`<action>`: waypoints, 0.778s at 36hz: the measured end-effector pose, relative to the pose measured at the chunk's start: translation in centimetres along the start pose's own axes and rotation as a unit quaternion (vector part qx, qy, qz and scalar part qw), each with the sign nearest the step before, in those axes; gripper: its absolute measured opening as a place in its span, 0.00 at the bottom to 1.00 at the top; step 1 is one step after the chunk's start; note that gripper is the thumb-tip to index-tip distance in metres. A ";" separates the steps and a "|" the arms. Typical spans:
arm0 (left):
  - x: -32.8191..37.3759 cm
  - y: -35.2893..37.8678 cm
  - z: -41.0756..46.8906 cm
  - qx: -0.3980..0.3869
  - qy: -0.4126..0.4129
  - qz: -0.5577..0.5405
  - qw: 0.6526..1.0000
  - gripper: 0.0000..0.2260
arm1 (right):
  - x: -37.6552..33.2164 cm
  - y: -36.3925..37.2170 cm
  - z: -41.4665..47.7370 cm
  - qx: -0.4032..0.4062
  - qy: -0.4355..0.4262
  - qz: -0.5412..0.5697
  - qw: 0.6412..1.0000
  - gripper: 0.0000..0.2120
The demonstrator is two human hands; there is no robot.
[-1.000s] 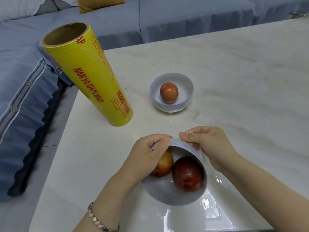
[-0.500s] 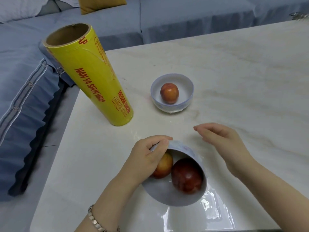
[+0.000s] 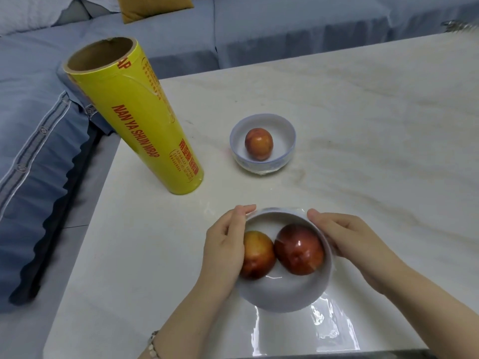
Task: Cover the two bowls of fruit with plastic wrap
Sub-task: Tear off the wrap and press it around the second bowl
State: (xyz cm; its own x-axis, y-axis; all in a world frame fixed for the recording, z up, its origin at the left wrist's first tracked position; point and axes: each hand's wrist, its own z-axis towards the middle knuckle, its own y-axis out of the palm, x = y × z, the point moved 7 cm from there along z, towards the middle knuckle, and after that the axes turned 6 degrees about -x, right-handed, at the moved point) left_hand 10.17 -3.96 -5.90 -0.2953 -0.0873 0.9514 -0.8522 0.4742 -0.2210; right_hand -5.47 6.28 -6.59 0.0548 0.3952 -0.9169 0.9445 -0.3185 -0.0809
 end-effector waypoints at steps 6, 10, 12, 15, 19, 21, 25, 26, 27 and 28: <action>-0.7 0.5 -0.1 -0.035 -0.007 -0.003 0.999 0.16 | 0.4 -0.4 0.0 0.037 0.008 0.056 0.998 0.11; 0.3 0.2 0.9 -0.075 0.007 0.007 0.997 0.11 | -0.2 -0.4 0.4 0.027 0.019 0.065 0.997 0.07; 1.0 0.7 1.6 -0.119 0.009 0.010 0.993 0.08 | -0.8 -0.1 0.7 0.014 0.017 0.051 0.998 0.06; 1.3 1.8 1.8 -0.179 0.015 0.059 0.982 0.07 | -1.4 0.1 1.2 -0.011 0.021 0.011 1.000 0.04; 1.2 2.2 1.3 -0.224 0.024 0.066 0.972 0.10 | -1.3 0.3 1.7 -0.083 0.074 -0.018 0.994 0.07; 1.4 2.1 1.1 -0.240 0.031 0.068 0.968 0.09 | -1.6 0.6 1.8 -0.112 0.083 -0.026 0.990 0.07; 1.4 2.0 1.0 -0.258 0.040 0.066 0.963 0.09 | -2.9 1.0 2.4 -0.123 0.047 -0.078 0.988 0.04; 1.4 2.0 1.1 -0.260 0.043 0.065 0.963 0.09 | -3.0 1.1 2.6 -0.124 0.042 -0.091 0.987 0.04; 1.4 2.0 1.2 -0.261 0.045 0.064 0.962 0.09 | -3.2 1.2 2.6 -0.126 0.039 -0.104 0.986 0.05; 1.4 2.0 1.3 -0.260 0.046 0.063 0.962 0.08 | -3.3 1.4 2.6 -0.129 0.036 -0.115 0.984 0.06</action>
State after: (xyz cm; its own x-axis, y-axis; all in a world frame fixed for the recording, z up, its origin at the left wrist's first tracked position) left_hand 7.53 -4.25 -5.31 -0.3224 0.0674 0.9442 -0.4734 0.8523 -0.2225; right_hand -5.21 2.30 -4.68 -0.1563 0.4943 -0.8551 0.9849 0.0125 -0.1728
